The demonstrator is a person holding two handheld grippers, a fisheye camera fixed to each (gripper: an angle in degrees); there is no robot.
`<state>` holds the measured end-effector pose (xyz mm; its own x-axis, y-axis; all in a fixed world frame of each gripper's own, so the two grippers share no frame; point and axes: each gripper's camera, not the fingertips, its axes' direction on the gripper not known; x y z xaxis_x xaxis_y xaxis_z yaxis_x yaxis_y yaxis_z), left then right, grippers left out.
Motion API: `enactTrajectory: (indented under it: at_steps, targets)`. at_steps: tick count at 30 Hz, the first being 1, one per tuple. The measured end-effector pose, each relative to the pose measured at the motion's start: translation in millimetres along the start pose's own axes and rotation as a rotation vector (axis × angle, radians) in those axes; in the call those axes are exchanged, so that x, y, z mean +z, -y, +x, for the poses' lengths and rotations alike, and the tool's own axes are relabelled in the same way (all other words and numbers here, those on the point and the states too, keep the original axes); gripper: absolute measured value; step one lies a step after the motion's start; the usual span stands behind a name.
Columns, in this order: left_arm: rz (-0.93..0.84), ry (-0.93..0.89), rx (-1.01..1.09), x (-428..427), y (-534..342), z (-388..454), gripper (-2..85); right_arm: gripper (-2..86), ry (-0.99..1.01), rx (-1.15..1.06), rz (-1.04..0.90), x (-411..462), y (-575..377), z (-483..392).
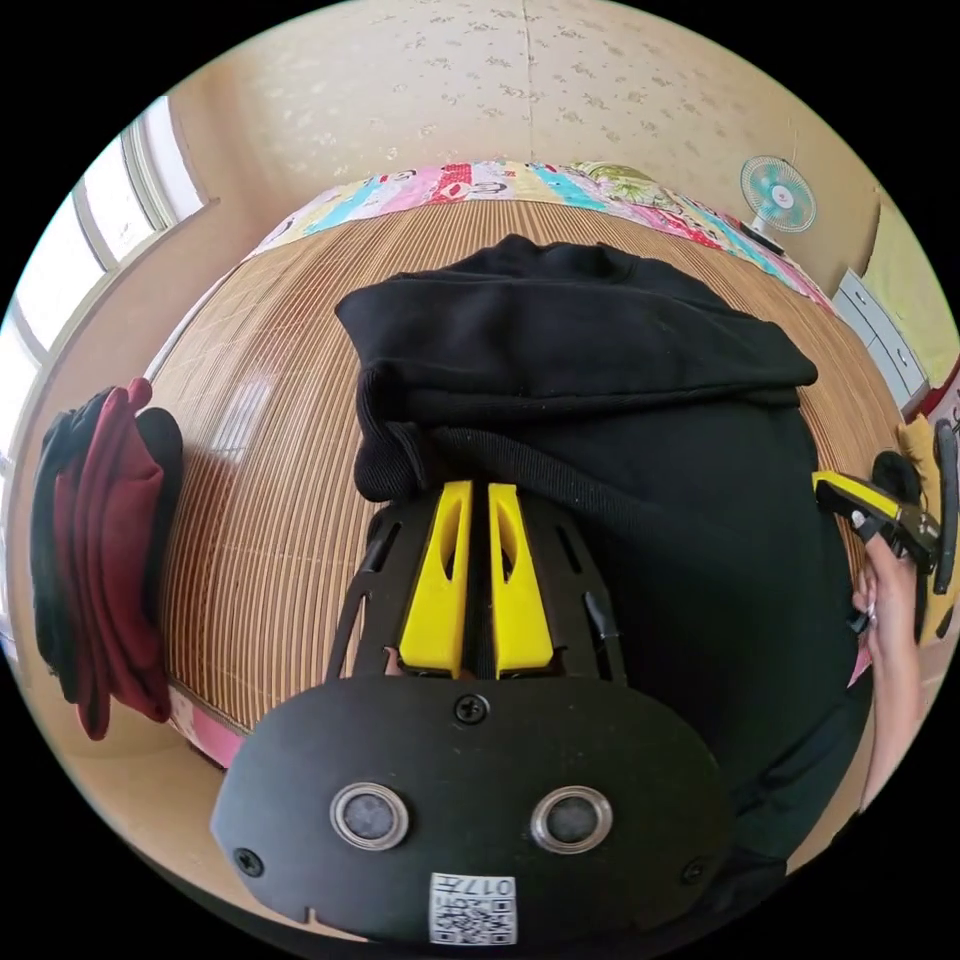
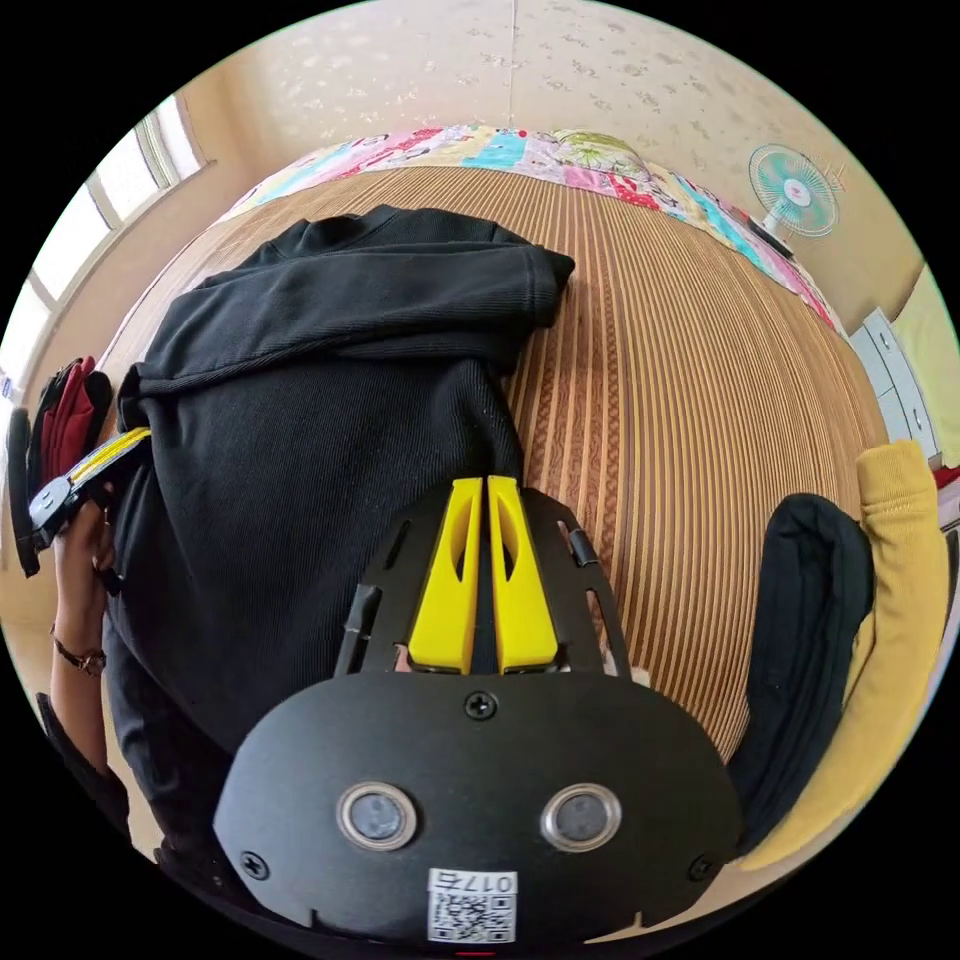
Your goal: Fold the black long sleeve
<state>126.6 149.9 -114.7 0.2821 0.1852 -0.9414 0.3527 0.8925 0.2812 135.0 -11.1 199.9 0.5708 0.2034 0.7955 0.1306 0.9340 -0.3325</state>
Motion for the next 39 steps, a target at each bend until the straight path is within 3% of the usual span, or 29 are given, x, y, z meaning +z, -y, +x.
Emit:
enactTrajectory:
  at_steps: [9,13,17,20,25,27,30,35,39]
  targets:
    - [0.034,-0.04,0.008,18.5,73.6,-35.1,3.9,1.2,-0.125,0.013,0.044,33.8,24.9,-39.2]
    - [0.039,0.021,0.038,14.9,92.1,-38.4,3.9,1.0,-0.072,0.031,0.038,28.0,30.1,-36.9]
    - [0.051,0.041,0.043,0.7,97.9,-54.7,4.0,0.5,0.025,0.025,0.21,-18.1,-18.4,-56.8]
    - [0.052,-0.014,0.021,-12.7,103.1,-80.7,4.0,0.4,0.124,-0.005,0.174,-19.1,-50.7,-77.3]
    - [-0.003,-0.262,-0.047,-42.9,104.7,-143.5,4.2,0.3,0.028,-0.076,0.118,0.2,-58.4,-103.6]
    - [-0.029,-0.427,-0.035,-71.5,80.6,-185.9,4.6,0.3,0.038,-0.073,0.123,-0.7,-58.5,-102.3]
    - [0.034,-0.501,0.0,-132.7,17.1,-234.7,3.6,0.3,0.117,-0.047,0.125,-4.9,-58.9,-89.2]
    - [0.158,-0.416,-0.086,-242.6,-104.0,-307.8,7.0,0.3,0.24,-0.006,0.123,-12.3,-57.9,-67.4]
    - [0.084,-0.398,-0.133,-278.8,-163.8,-330.1,10.0,0.3,0.247,-0.004,0.124,-23.0,-56.8,-63.7]
